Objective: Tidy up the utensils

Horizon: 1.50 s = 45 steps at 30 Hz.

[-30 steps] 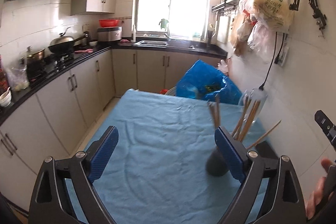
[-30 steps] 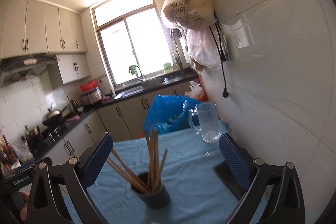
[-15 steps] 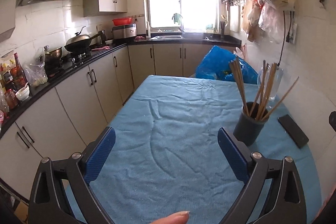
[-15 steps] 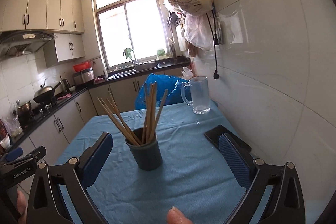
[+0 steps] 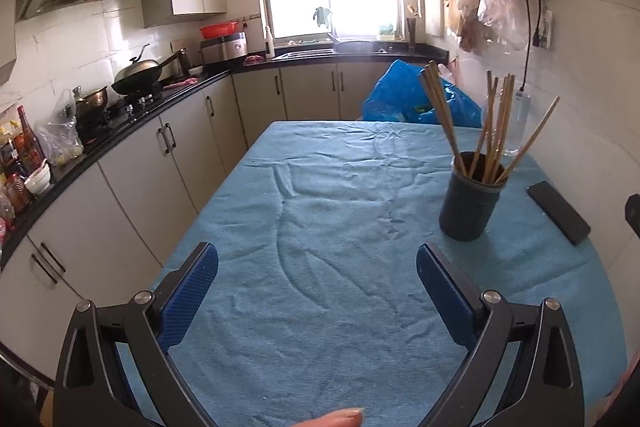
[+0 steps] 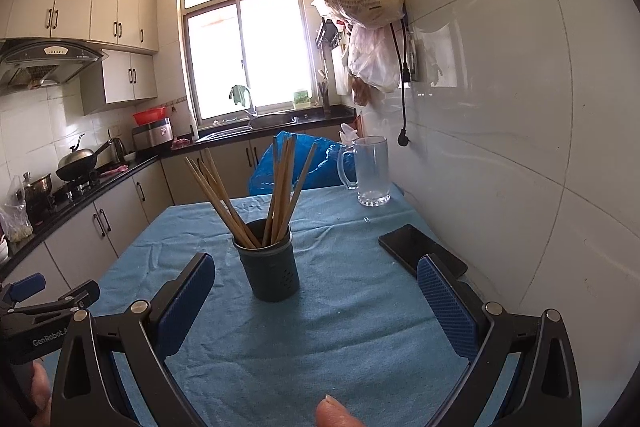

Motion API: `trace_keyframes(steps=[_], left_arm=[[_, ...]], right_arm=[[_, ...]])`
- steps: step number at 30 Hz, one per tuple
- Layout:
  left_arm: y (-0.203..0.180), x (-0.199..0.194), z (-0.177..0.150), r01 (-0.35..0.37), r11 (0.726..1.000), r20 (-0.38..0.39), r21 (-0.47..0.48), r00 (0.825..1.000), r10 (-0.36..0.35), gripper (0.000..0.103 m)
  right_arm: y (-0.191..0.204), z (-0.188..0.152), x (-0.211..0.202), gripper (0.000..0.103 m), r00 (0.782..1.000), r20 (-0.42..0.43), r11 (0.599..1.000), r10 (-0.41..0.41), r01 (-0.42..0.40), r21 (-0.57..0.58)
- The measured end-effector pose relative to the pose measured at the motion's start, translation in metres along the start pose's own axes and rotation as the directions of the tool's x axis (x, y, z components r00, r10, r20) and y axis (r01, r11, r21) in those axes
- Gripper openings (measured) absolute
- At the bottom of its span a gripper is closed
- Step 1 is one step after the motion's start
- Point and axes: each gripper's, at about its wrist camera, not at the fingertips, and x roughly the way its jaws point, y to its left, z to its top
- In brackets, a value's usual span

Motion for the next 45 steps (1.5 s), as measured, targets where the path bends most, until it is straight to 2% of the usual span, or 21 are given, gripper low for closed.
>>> trace_keyframes(steps=[17,45], left_arm=[[0.003,0.02,-0.009,-0.037,0.999,-0.047,0.002,0.998,0.037,0.099],[-0.007,0.027,-0.019,-0.049,0.998,-0.067,0.05,0.996,0.053,0.099]], right_arm=[[0.009,-0.013,0.019,0.103,0.998,-0.061,1.0,0.003,-0.005,-0.031],[0.009,-0.018,0.024,0.103,0.996,-0.086,0.999,0.005,-0.009,-0.044]])
